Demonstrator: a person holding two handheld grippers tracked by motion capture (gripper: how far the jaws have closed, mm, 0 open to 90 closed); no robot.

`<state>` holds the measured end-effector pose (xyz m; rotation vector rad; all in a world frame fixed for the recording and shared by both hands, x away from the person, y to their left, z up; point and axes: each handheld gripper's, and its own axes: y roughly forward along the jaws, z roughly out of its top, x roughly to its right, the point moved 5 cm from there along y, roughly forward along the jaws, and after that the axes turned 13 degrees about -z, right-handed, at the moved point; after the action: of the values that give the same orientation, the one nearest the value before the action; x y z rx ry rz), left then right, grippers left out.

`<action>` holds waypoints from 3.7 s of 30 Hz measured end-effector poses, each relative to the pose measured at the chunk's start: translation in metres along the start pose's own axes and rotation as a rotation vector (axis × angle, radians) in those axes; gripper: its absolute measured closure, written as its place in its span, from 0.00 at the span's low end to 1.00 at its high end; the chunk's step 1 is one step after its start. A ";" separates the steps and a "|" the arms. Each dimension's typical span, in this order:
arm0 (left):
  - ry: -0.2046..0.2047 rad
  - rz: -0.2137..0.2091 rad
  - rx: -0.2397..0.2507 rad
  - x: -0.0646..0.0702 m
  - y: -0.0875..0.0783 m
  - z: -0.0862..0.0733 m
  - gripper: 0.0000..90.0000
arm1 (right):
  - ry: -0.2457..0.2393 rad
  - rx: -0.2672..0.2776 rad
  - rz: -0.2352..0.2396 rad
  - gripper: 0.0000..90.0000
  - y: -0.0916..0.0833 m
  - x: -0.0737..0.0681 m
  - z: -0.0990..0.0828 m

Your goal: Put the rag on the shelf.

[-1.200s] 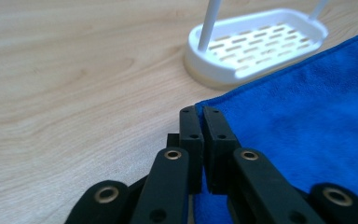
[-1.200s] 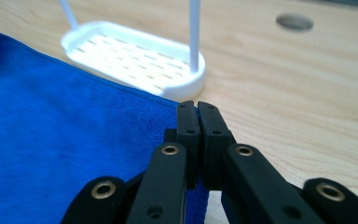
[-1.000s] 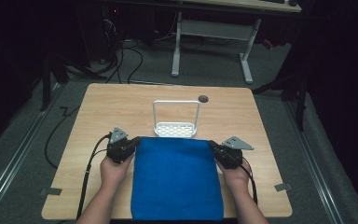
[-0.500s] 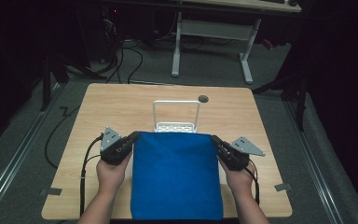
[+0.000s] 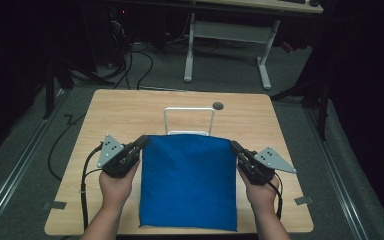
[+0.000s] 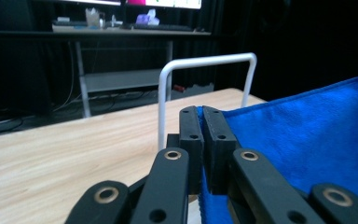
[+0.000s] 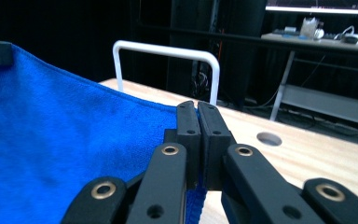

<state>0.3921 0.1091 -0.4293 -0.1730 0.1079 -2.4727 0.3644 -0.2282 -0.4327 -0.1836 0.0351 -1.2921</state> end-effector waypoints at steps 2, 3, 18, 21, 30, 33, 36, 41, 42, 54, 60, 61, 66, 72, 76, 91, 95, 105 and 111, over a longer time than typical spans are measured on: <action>0.010 -0.003 0.012 0.003 -0.002 0.004 0.97 | 0.013 0.016 -0.001 0.99 -0.005 0.001 0.006; 0.019 -0.004 0.017 0.005 -0.003 0.007 0.97 | 0.013 0.026 0.002 0.99 -0.006 0.001 0.008; 0.085 -0.031 0.125 0.031 -0.021 0.039 0.97 | -0.008 0.169 0.016 0.99 -0.039 -0.003 0.050; 0.093 -0.036 0.131 0.033 -0.024 0.043 0.97 | -0.010 0.180 0.018 0.99 -0.041 -0.005 0.052; 0.126 -0.019 0.137 0.026 -0.014 0.067 0.98 | 0.010 0.206 0.015 0.99 -0.037 0.000 0.070; 0.129 -0.011 0.145 0.018 -0.010 0.082 0.98 | 0.025 0.230 -0.003 0.99 -0.034 0.009 0.088; 0.139 -0.007 0.147 0.014 -0.008 0.091 0.98 | 0.023 0.232 -0.010 0.99 -0.028 0.015 0.098; 0.153 0.006 0.148 0.006 0.000 0.108 0.98 | 0.021 0.220 -0.012 0.99 -0.014 0.021 0.110; 0.156 0.014 0.141 0.001 0.005 0.113 0.98 | 0.012 0.214 -0.015 0.99 -0.010 0.022 0.113; 0.131 0.076 0.049 -0.048 0.042 0.125 0.98 | 0.010 0.148 -0.050 0.99 0.041 0.033 0.125; 0.117 0.114 0.007 -0.071 0.058 0.124 0.98 | 0.023 0.113 -0.068 0.99 0.068 0.040 0.127; 0.111 0.118 0.000 -0.074 0.059 0.124 0.98 | 0.026 0.105 -0.070 0.99 0.073 0.041 0.127; 0.094 0.136 -0.030 -0.091 0.073 0.124 0.98 | 0.036 0.073 -0.081 0.99 0.095 0.046 0.125; 0.063 0.171 -0.101 -0.115 0.090 0.114 0.98 | 0.018 0.009 -0.100 0.99 0.126 0.052 0.117; 0.039 0.181 -0.133 -0.126 0.098 0.104 0.98 | 0.000 -0.045 -0.108 0.99 0.146 0.056 0.106; -0.072 0.118 -0.364 -0.143 0.123 0.020 0.98 | 0.004 -0.237 -0.074 0.99 0.177 0.061 0.037; -0.093 0.079 -0.374 -0.135 0.120 -0.005 0.98 | 0.013 -0.264 -0.052 0.99 0.173 0.057 0.014; -0.110 0.041 -0.378 -0.120 0.117 -0.030 0.98 | -0.002 -0.302 -0.024 0.99 0.166 0.042 -0.013; -0.120 0.023 -0.387 -0.116 0.117 -0.043 0.98 | -0.016 -0.310 -0.015 0.99 0.165 0.035 -0.022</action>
<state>0.5468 0.0897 -0.4972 -0.4801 0.5338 -2.3888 0.5288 -0.2206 -0.4777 -0.4602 0.2214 -1.2951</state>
